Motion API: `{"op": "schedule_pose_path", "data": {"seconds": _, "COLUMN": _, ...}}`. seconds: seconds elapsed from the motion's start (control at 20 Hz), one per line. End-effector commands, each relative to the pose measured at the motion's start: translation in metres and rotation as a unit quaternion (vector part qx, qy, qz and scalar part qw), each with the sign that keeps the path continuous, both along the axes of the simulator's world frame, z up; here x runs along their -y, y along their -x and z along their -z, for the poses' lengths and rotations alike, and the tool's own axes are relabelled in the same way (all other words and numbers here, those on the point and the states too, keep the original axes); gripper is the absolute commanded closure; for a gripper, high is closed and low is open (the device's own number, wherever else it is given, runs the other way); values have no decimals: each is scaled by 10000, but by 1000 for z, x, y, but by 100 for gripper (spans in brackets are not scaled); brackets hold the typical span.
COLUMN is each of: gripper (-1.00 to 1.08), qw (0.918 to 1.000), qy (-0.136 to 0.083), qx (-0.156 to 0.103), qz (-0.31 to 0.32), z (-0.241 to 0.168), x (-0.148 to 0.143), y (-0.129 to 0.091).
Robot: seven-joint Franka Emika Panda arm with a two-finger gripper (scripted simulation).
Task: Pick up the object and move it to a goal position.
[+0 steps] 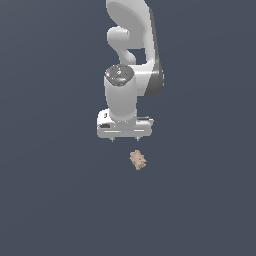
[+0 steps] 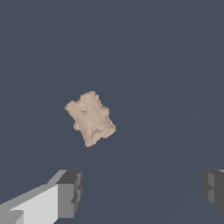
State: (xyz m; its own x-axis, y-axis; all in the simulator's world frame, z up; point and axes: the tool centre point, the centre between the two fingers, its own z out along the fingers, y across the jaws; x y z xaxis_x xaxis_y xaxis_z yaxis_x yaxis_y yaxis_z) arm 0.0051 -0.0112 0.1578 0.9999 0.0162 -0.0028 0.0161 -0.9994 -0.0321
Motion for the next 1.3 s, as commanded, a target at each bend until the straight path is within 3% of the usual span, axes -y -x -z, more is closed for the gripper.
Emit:
{"op": "schedule_pose_path", "data": {"seconds": 0.0, "gripper": -92, "qw": 9999, "qy": 16, "qx": 0, "qz": -170, "z": 4, "x": -4, "y": -3}}
{"op": "schedule_pose_path", "data": {"seconds": 0.35, "gripper": -92, "qw": 9946, "qy": 86, "qx": 17, "qz": -1035, "z": 24, "x": -22, "y": -15}}
{"op": "schedule_pose_path", "data": {"seconds": 0.75, "gripper": -92, "qw": 9772, "qy": 139, "qx": 43, "qz": -2116, "z": 51, "x": -47, "y": -30}}
{"op": "schedule_pose_path", "data": {"seconds": 1.0, "gripper": -92, "qw": 9694, "qy": 149, "qx": 54, "qz": -2450, "z": 60, "x": -56, "y": -34}}
{"op": "schedule_pose_path", "data": {"seconds": 1.25, "gripper": -92, "qw": 9681, "qy": 148, "qx": 52, "qz": -2501, "z": 62, "x": -57, "y": -34}}
